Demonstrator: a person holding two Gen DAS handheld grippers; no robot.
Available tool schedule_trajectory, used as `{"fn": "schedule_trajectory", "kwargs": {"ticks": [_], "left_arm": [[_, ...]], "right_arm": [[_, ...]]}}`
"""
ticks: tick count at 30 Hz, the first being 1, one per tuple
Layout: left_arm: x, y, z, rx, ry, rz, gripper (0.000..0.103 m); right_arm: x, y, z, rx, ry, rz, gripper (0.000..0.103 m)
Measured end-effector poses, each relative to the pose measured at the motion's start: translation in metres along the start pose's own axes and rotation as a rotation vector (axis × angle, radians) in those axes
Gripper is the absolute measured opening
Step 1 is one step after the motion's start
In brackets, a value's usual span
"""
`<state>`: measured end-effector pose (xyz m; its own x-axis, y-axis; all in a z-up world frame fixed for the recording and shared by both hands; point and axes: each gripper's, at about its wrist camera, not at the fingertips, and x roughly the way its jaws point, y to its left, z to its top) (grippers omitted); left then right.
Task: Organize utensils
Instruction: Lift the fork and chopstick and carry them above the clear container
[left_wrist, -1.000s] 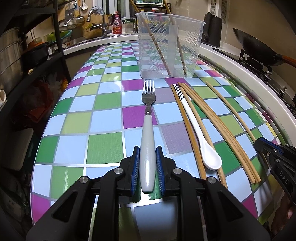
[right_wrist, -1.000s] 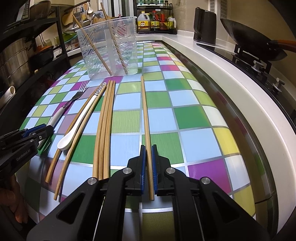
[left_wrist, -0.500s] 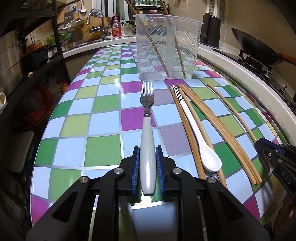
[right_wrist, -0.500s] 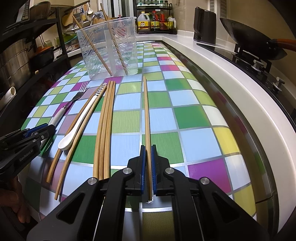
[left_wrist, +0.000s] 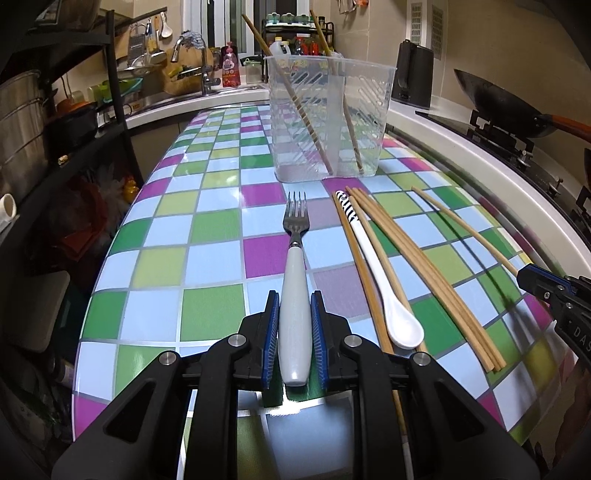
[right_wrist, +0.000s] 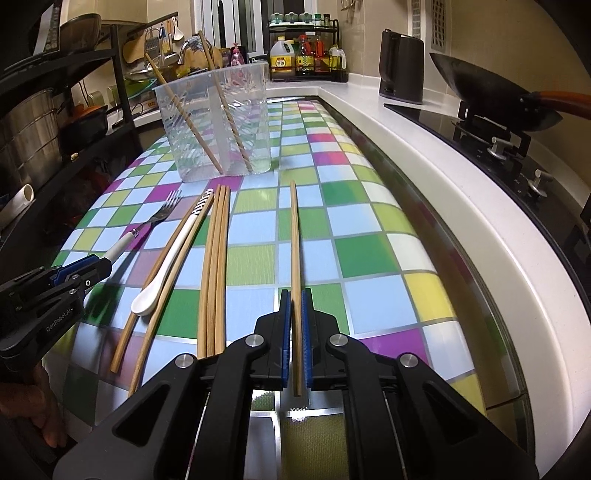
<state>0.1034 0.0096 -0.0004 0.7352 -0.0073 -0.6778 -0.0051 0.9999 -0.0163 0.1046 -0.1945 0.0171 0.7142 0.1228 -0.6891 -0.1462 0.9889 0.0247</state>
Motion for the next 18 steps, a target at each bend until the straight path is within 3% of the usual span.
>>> {"fn": "schedule_trajectory", "kwargs": {"ticks": [6, 18], "left_arm": [[-0.011, 0.000, 0.004, 0.006, -0.043, 0.000, 0.018], [-0.044, -0.001, 0.016, 0.019, -0.206, 0.002, 0.017]], "right_arm": [[-0.013, -0.002, 0.008, -0.003, -0.035, -0.005, 0.006], [-0.051, -0.001, 0.031, -0.035, -0.177, -0.018, 0.006]]}}
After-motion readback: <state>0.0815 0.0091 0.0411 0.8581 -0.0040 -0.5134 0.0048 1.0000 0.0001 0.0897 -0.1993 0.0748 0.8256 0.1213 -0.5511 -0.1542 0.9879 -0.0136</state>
